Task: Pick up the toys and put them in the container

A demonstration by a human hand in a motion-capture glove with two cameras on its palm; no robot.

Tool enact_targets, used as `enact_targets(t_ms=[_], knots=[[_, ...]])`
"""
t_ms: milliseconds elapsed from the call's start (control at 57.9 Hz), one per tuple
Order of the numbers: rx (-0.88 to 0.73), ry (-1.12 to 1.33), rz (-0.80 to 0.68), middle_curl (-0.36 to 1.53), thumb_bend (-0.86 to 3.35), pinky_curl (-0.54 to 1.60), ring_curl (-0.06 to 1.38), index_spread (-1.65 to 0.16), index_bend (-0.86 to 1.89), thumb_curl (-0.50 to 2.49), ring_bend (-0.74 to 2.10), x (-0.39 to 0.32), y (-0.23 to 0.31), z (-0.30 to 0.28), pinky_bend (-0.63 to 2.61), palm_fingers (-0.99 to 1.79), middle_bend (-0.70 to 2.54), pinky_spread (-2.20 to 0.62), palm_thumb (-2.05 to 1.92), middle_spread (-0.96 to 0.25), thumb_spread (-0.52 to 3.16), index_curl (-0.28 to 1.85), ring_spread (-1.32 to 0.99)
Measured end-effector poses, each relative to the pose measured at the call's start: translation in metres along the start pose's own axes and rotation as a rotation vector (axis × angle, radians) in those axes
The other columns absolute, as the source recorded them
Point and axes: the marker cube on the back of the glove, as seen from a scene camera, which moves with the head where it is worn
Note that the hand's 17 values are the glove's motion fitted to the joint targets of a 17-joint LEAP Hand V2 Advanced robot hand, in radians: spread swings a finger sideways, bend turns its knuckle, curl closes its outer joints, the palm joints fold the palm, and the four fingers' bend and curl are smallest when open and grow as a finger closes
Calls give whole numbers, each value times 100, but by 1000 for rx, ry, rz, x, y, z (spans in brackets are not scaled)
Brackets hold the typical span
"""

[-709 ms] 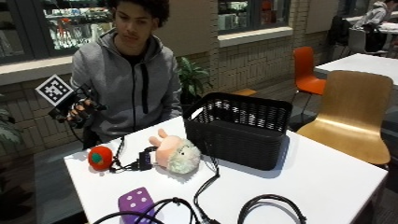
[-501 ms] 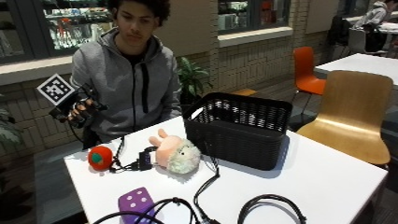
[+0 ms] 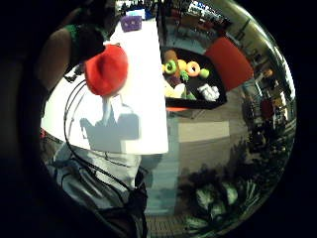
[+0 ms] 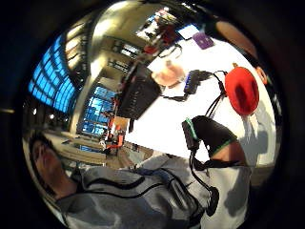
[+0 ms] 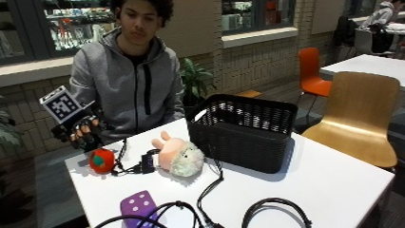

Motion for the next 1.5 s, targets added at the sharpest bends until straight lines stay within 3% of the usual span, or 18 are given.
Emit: enact_targets(t_ms=[173, 449, 588, 760, 864, 1054, 1227, 1417, 1504], knots=[[-189, 27, 20, 27, 21, 33, 17, -31, 11, 25, 29, 13, -35, 32, 78, -6, 20, -2, 22, 1, 144, 20, -11], [-256, 53, 21, 26, 15, 35, 19, -30, 16, 27, 23, 23, -58, 66, 83, -13, 14, -2, 21, 2, 140, 22, -8], [-189, 11, 49, 21, 22, 34, 19, -31, 43, 31, 23, 27, -65, 69, 84, 10, 9, -3, 32, 2, 151, 31, -7], [-102, 59, 38, 24, 33, 35, 31, -26, 47, 37, 63, 21, -69, 69, 85, 62, 24, -18, 48, -2, 161, 37, -16], [101, 133, -19, 27, 38, 37, 37, -23, 44, 42, 79, 16, -84, 71, 88, 79, 30, -26, 57, -7, 157, 39, -22], [169, 96, -134, 36, 36, 43, 46, -22, 50, 53, 92, 4, -77, 46, 92, 89, 43, -34, 67, -16, 140, 48, -29], [238, 21, -163, 45, 31, 47, 51, -19, 67, 67, 93, -72, -82, 1, 92, 90, 56, -37, 73, -21, 114, 60, -34], [191, -1, -539, 55, 28, 50, 56, -16, 77, 79, 99, -202, -113, -10, 96, 85, 66, -38, 75, -24, 92, 70, -36], [93, -32, -651, 59, 27, 52, 59, -16, 79, 84, 102, -256, -117, 1, 99, 81, 68, -38, 76, -25, 85, 74, -37]])
